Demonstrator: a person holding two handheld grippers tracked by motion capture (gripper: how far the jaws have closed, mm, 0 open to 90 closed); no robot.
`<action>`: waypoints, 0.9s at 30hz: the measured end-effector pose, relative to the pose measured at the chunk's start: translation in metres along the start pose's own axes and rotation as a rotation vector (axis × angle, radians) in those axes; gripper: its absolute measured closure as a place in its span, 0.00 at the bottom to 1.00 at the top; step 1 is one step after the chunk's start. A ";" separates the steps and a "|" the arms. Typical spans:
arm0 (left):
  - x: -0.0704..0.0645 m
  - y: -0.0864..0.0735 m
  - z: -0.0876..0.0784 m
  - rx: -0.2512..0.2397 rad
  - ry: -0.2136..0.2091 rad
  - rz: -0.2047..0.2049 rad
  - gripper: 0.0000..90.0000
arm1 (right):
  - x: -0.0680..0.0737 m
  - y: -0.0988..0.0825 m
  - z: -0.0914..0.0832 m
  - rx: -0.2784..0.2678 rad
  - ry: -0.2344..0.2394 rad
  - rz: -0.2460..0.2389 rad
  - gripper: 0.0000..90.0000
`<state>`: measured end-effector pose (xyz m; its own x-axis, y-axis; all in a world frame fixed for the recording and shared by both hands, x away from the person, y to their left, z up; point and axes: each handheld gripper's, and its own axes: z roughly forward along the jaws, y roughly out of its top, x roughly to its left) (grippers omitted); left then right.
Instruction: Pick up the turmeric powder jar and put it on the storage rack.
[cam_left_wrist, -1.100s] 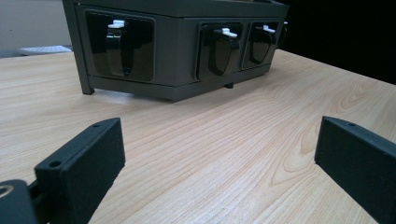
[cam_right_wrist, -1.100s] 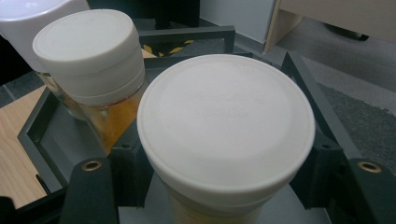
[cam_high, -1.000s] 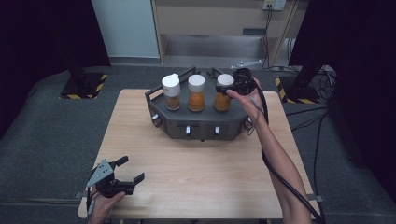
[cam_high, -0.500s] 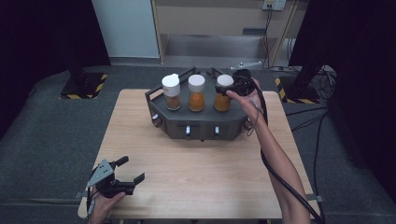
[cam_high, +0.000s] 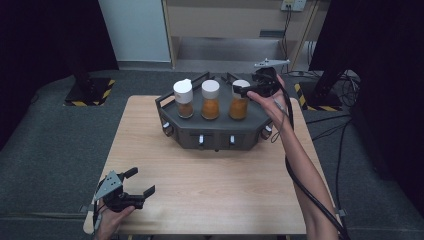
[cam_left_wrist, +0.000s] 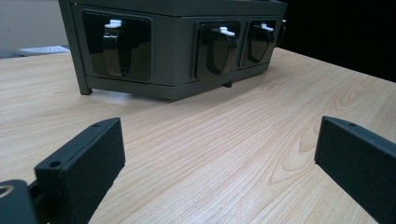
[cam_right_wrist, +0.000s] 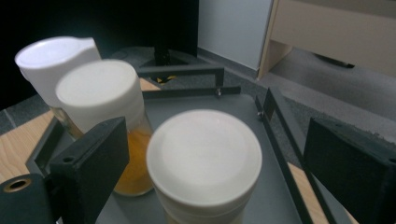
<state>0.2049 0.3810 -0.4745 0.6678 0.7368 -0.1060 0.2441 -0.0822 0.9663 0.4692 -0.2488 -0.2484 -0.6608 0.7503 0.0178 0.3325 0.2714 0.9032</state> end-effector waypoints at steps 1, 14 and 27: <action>0.000 0.000 0.000 0.001 0.000 0.001 0.01 | 0.000 0.003 -0.003 -0.005 0.000 -0.003 0.08; 0.000 0.000 0.000 0.002 -0.001 0.002 0.01 | 0.022 0.033 -0.046 -0.078 0.030 -0.113 0.08; 0.001 -0.001 0.000 -0.006 0.001 -0.010 0.01 | 0.049 0.012 -0.095 -0.126 0.090 -0.194 0.08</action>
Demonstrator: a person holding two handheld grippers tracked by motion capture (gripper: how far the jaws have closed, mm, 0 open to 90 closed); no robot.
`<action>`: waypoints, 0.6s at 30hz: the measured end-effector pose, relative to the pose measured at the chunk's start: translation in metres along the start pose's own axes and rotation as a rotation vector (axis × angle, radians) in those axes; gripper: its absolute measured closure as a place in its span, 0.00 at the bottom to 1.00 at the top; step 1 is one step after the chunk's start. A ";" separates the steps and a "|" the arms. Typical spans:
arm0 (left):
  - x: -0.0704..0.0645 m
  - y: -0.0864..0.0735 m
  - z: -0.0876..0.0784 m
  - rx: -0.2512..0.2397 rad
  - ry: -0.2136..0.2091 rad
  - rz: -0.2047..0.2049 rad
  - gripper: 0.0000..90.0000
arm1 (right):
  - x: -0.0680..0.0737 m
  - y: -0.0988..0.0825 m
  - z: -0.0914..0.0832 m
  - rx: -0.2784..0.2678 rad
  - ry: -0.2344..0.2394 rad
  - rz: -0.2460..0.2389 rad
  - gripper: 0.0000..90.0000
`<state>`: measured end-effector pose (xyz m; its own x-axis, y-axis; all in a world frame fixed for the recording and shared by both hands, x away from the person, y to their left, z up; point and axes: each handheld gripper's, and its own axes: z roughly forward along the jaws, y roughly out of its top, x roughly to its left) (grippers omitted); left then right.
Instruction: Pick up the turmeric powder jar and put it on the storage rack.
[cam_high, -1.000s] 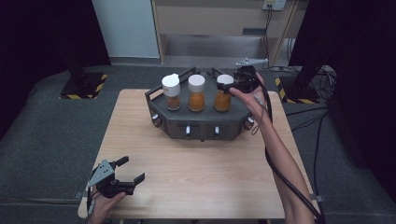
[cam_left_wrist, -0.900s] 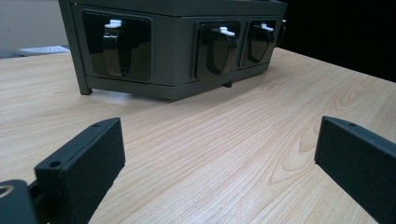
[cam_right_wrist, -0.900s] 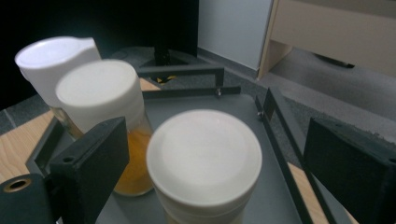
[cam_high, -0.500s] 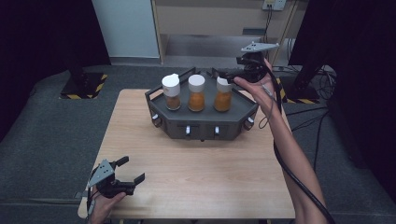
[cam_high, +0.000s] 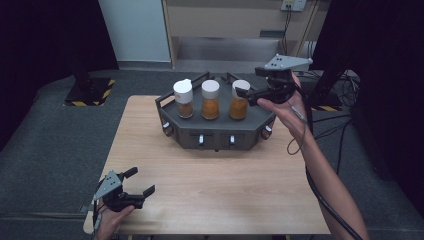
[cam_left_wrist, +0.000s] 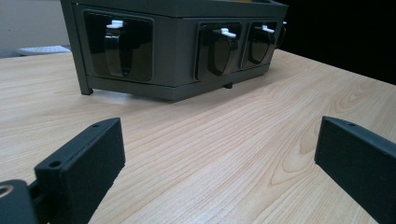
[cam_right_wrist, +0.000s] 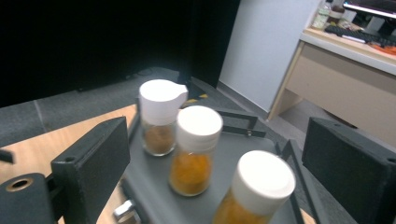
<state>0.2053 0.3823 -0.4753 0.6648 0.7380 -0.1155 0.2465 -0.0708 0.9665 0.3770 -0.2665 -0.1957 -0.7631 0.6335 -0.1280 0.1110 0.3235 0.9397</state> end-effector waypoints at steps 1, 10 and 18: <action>0.000 0.000 0.000 0.000 0.001 -0.001 0.01 | 0.002 -0.003 -0.005 -0.005 0.008 -0.001 0.08; 0.001 -0.001 0.001 0.003 0.001 -0.015 0.01 | 0.026 -0.030 -0.044 -0.035 0.034 -0.022 0.08; 0.000 -0.001 0.000 0.012 0.010 -0.009 0.01 | 0.043 -0.061 -0.079 -0.042 0.011 -0.029 0.07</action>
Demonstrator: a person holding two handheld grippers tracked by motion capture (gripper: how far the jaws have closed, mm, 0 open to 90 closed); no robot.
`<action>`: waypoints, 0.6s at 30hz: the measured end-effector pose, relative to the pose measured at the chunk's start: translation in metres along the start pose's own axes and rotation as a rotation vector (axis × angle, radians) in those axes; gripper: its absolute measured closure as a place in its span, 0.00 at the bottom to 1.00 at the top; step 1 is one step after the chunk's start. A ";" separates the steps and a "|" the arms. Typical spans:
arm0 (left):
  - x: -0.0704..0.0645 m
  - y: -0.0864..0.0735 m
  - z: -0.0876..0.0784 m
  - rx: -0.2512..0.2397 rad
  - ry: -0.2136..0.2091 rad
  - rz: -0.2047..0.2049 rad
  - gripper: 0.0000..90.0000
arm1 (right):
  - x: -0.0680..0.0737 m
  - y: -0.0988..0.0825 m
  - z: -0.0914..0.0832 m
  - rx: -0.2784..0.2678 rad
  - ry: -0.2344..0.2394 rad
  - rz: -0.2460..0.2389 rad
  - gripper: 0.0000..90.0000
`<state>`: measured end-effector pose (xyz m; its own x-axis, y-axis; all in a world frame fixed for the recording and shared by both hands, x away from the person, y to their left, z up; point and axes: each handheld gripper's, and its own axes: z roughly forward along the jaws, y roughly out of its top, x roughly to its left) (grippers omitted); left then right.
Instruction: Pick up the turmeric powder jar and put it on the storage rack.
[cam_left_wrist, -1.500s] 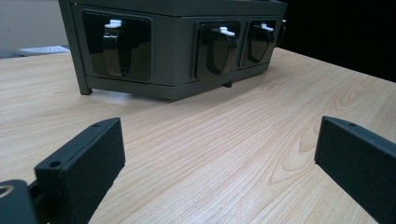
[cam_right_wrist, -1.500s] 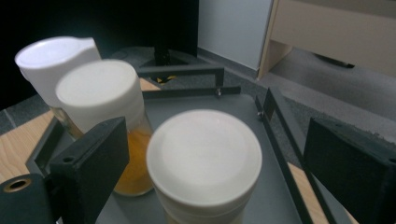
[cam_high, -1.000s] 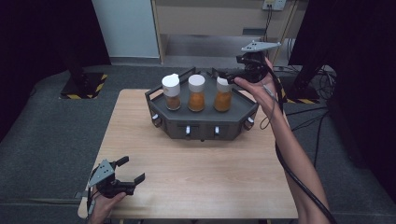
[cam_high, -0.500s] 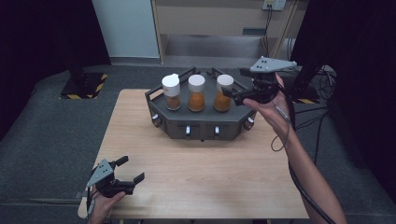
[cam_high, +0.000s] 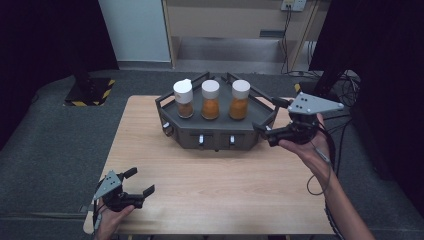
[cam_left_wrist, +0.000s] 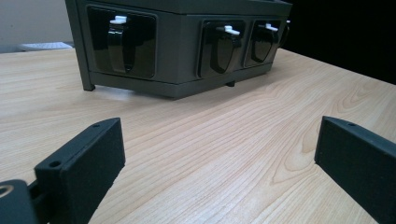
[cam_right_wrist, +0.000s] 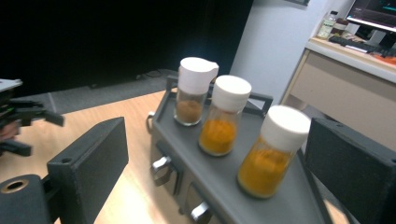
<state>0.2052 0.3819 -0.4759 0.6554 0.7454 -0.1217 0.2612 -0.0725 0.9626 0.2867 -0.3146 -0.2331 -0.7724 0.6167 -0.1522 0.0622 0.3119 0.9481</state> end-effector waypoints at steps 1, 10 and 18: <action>0.000 0.000 0.000 0.000 0.001 0.001 0.01 | 0.002 -0.006 -0.004 -0.005 -0.003 0.004 0.07; -0.001 0.000 -0.002 0.000 0.002 0.005 0.01 | 0.018 -0.063 -0.027 0.012 -0.028 0.080 0.06; -0.001 0.000 -0.003 0.001 0.003 0.011 0.01 | 0.033 -0.105 -0.039 0.041 -0.062 0.139 0.06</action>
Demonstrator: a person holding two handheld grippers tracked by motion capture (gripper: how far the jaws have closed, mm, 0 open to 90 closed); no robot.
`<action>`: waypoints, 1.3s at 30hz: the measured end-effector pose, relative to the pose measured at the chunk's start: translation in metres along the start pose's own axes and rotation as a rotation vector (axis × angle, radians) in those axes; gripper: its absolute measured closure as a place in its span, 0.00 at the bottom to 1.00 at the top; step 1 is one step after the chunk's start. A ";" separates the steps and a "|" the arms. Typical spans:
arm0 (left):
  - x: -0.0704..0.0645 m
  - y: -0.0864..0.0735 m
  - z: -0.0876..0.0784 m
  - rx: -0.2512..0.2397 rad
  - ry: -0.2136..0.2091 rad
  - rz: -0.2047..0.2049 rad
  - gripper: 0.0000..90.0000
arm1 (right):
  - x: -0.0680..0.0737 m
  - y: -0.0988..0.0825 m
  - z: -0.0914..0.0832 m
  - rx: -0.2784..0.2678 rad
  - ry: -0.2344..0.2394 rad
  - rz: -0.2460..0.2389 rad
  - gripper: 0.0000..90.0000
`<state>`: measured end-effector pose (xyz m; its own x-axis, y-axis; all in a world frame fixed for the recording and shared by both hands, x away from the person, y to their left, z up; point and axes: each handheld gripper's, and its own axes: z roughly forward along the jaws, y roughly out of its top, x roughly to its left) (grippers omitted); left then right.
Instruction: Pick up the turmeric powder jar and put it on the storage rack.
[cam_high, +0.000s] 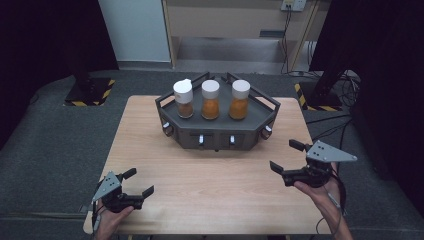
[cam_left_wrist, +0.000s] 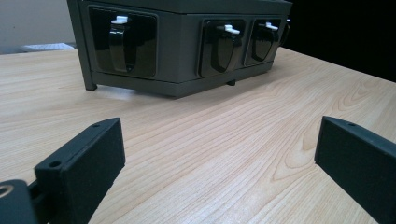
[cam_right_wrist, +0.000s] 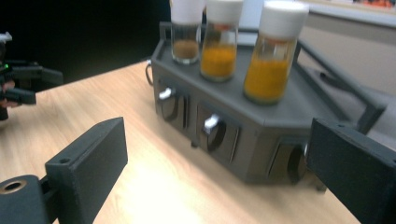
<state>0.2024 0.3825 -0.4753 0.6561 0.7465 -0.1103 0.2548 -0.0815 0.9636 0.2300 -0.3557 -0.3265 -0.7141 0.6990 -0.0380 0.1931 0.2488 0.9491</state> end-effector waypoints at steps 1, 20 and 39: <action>0.000 0.000 0.000 0.000 0.000 0.000 0.01 | 0.001 -0.007 -0.002 -0.001 -0.002 0.014 0.06; -0.001 0.000 0.000 0.002 0.006 0.002 0.01 | 0.019 -0.072 -0.016 0.060 -0.067 0.087 0.07; 0.000 0.000 0.000 -0.006 -0.009 0.005 0.01 | 0.014 -0.105 -0.012 0.050 -0.061 0.093 0.07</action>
<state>0.2023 0.3824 -0.4754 0.6640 0.7399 -0.1077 0.2471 -0.0812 0.9656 0.1914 -0.3798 -0.4231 -0.6495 0.7598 0.0291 0.2912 0.2132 0.9326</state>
